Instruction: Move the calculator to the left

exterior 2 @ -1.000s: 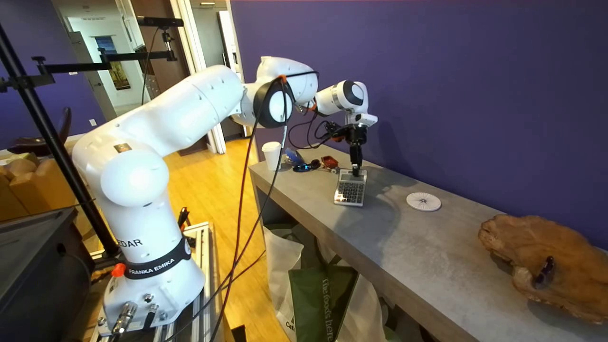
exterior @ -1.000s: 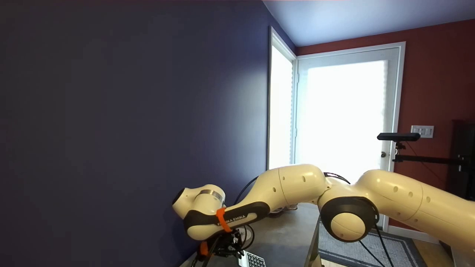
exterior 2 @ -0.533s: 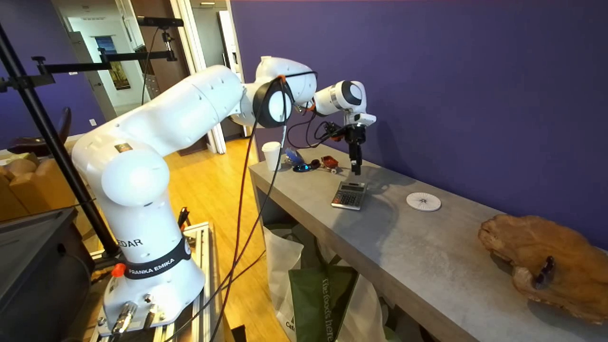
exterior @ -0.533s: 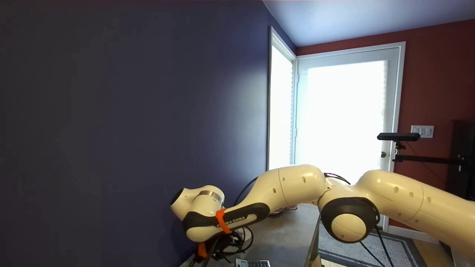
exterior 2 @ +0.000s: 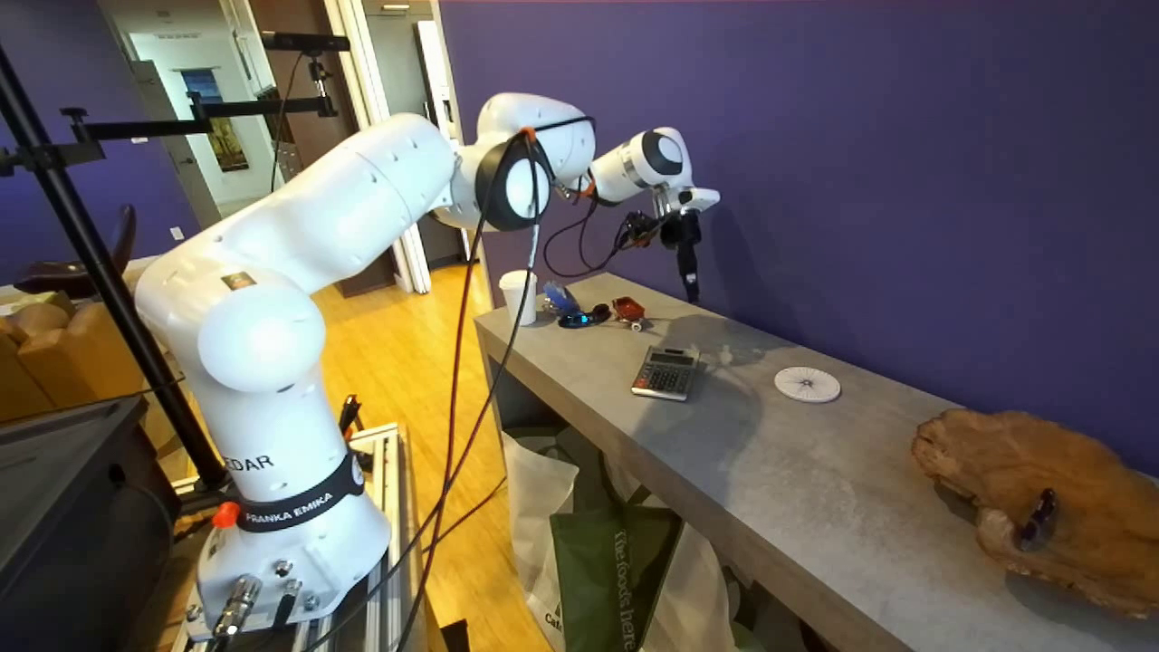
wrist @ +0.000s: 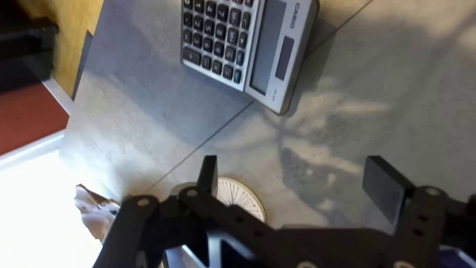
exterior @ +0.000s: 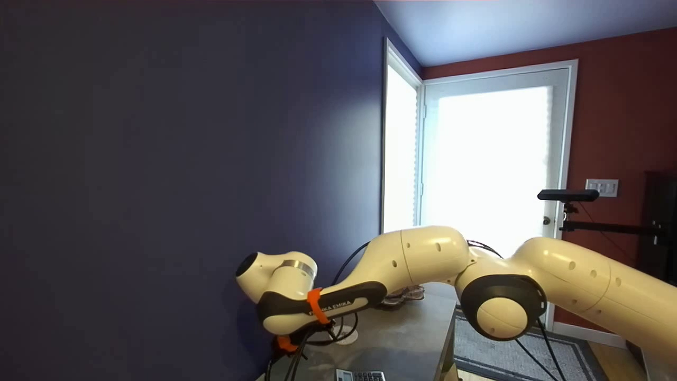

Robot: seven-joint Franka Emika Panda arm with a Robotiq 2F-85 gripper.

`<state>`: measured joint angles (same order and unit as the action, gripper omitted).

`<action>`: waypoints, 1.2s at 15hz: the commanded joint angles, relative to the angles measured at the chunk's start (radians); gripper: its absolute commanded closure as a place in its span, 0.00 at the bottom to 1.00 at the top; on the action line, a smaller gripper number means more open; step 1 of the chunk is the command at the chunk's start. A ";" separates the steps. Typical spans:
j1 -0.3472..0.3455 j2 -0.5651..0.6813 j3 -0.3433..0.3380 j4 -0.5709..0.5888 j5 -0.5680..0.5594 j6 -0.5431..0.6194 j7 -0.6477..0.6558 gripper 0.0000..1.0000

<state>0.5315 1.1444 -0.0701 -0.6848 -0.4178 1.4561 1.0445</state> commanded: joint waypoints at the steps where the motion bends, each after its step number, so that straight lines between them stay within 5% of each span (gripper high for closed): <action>1: 0.039 -0.141 0.014 -0.108 -0.052 0.091 -0.112 0.00; 7: 0.078 -0.324 0.090 -0.336 -0.044 0.372 -0.230 0.00; 12: 0.045 -0.433 0.194 -0.546 -0.016 0.591 -0.368 0.00; 18: -0.035 -0.575 0.349 -0.804 0.086 0.633 -0.578 0.00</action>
<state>0.5551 0.6964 0.2041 -1.2906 -0.3966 2.0669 0.5695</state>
